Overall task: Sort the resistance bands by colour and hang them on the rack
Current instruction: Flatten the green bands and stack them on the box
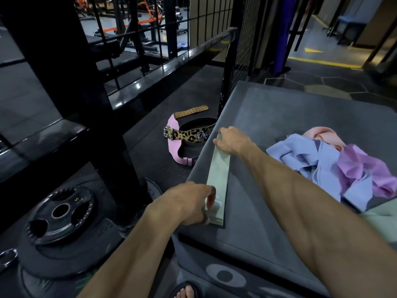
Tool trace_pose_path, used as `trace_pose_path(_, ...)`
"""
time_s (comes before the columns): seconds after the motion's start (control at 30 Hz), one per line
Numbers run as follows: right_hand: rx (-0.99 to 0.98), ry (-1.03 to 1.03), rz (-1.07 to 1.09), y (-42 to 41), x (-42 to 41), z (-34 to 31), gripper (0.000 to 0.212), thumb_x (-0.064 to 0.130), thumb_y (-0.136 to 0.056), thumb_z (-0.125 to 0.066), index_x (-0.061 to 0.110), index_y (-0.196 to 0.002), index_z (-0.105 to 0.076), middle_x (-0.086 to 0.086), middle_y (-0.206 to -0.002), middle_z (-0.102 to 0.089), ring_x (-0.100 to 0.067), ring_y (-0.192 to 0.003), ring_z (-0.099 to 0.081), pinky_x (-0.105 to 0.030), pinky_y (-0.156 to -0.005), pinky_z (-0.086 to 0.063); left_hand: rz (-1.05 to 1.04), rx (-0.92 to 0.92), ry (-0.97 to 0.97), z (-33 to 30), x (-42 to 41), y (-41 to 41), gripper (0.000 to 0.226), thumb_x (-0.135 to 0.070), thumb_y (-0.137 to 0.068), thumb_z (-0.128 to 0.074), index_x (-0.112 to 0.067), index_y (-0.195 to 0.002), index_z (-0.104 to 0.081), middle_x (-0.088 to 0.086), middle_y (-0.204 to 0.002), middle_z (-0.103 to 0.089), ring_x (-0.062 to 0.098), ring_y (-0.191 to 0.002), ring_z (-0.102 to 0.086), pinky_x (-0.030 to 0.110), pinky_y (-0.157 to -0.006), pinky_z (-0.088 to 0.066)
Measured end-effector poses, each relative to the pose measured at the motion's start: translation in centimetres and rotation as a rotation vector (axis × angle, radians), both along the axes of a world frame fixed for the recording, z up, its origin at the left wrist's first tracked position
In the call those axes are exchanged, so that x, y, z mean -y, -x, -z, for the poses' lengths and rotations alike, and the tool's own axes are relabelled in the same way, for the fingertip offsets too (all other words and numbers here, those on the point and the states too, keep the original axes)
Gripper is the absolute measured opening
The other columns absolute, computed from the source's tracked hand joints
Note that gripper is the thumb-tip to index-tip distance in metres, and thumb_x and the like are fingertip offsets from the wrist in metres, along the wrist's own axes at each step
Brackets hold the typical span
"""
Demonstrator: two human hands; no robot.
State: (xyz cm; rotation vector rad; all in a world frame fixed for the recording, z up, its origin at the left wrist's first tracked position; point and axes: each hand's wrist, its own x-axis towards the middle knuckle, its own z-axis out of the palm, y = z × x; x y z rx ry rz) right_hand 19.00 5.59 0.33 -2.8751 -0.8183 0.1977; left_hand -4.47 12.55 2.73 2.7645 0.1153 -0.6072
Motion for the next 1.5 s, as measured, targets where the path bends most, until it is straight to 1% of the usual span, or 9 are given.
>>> trace_pose_path(0.17,-0.024,-0.074,-0.001,0.8,2.3,-1.2,0.057,0.046,-0.103,-0.041,0.017,-0.152,-0.033,-0.014,-0.15,-0.04,-0.036,-0.135,-0.045,-0.048,-0.109,-0.039,-0.037,-0.032,-0.045,-1.9,0.6,0.5,0.063,-0.06,-0.074,-0.078,-0.028,-0.112,-0.04,-0.004,-0.093,-0.055,0.026,-0.093,-0.059,0.043,-0.086,-0.052)
trace_pose_path(0.3,0.017,-0.1,-0.002,2.5,8.4,-2.9,0.059,0.045,-0.103,-0.043,0.015,-0.153,-0.033,-0.015,-0.156,-0.037,-0.032,-0.141,-0.041,-0.044,-0.115,-0.034,-0.049,0.146,-0.006,-4.0,2.8,0.4,0.049,-0.066,-0.087,-0.061,-0.028,-0.109,-0.04,-0.006,-0.088,-0.052,0.023,-0.088,-0.057,0.039,-0.077,-0.048)
trace_pose_path(0.53,0.205,-0.129,0.088,9.5,24.3,-3.8,0.027,0.029,-0.096,-0.052,0.018,-0.118,-0.064,-0.005,-0.121,-0.066,-0.031,-0.111,-0.063,-0.039,-0.084,-0.051,0.092,0.251,0.021,-4.3,11.3,-1.0,0.033,-0.056,-0.092,-0.06,-0.03,-0.103,-0.043,-0.006,-0.083,-0.053,0.025,-0.088,-0.058,0.034,-0.073,-0.043)
trace_pose_path(0.83,0.033,0.123,0.301,13.3,37.4,-0.8,0.068,0.039,-0.087,-0.065,0.024,-0.147,-0.039,-0.004,-0.148,-0.045,-0.032,-0.135,-0.04,-0.042,-0.105,-0.037,0.198,0.264,0.018,-4.4,17.7,-1.2,0.032,-0.054,-0.093,-0.059,-0.028,-0.107,-0.047,-0.002,-0.098,-0.061,0.025,-0.097,-0.059,0.035,-0.075,-0.044)
trace_pose_path(1.0,-0.007,0.041,0.293,12.1,39.1,-0.1,0.076,0.031,-0.086,-0.068,0.028,-0.154,-0.034,0.002,-0.154,-0.041,-0.026,-0.143,-0.033,-0.041,-0.111,-0.031,0.199,0.24,-0.01,-3.9,17.7,-1.5,0.031,-0.054,-0.092,-0.059,-0.03,-0.105,-0.046,-0.005,-0.096,-0.062,0.021,-0.093,-0.06,0.036,-0.078,-0.049)
trace_pose_path(1.13,0.101,-0.088,0.277,11.0,39.8,-0.3,0.047,0.033,-0.081,-0.069,0.025,-0.127,-0.062,0.002,-0.128,-0.064,-0.025,-0.118,-0.058,-0.035,-0.089,-0.047,0.177,0.235,-0.002,-3.7,17.2,-1.9,0.031,-0.054,-0.091,-0.061,-0.03,-0.105,-0.047,-0.003,-0.095,-0.063,0.021,-0.09,-0.061,0.038,-0.082,-0.052)
trace_pose_path(1.27,0.12,-0.346,0.294,11.7,38.5,-2.5,0.023,0.038,-0.084,-0.072,0.02,-0.098,-0.066,0.002,-0.094,-0.066,-0.021,-0.084,-0.062,-0.034,-0.073,-0.05,0.165,0.245,0.023,-3.7,17.0,-2.2,0.03,-0.054,-0.089,-0.063,-0.032,-0.104,-0.049,-0.006,-0.095,-0.063,0.017,-0.09,-0.06,0.038,-0.083,-0.053)
trace_pose_path(1.37,0.109,-0.556,0.238,13.5,36.9,-6.5,0.023,0.02,-0.079,-0.077,0.02,-0.098,-0.064,0.005,-0.089,-0.063,-0.017,-0.079,-0.058,-0.031,-0.068,-0.047,0.114,0.377,0.227,-3.8,17.4,-2.5,0.029,-0.047,-0.086,-0.07,-0.035,-0.105,-0.051,-0.014,-0.089,-0.065,0.008,-0.086,-0.061,0.039,-0.082,-0.054)
trace_pose_path(1.5,-0.009,-0.717,0.064,16.1,34.9,-10.6,0.041,0.009,-0.071,-0.076,0.034,-0.102,-0.065,0.006,-0.095,-0.06,-0.009,-0.076,-0.054,-0.029,-0.069,-0.046,0.059,0.548,0.813,-5.5,18.4,-2.2,0.072,-0.04,-0.077,-0.084,-0.04,-0.136,-0.044,-0.022,-0.13,-0.054,-0.005,-0.118,-0.054,0.025,-0.097,-0.048)
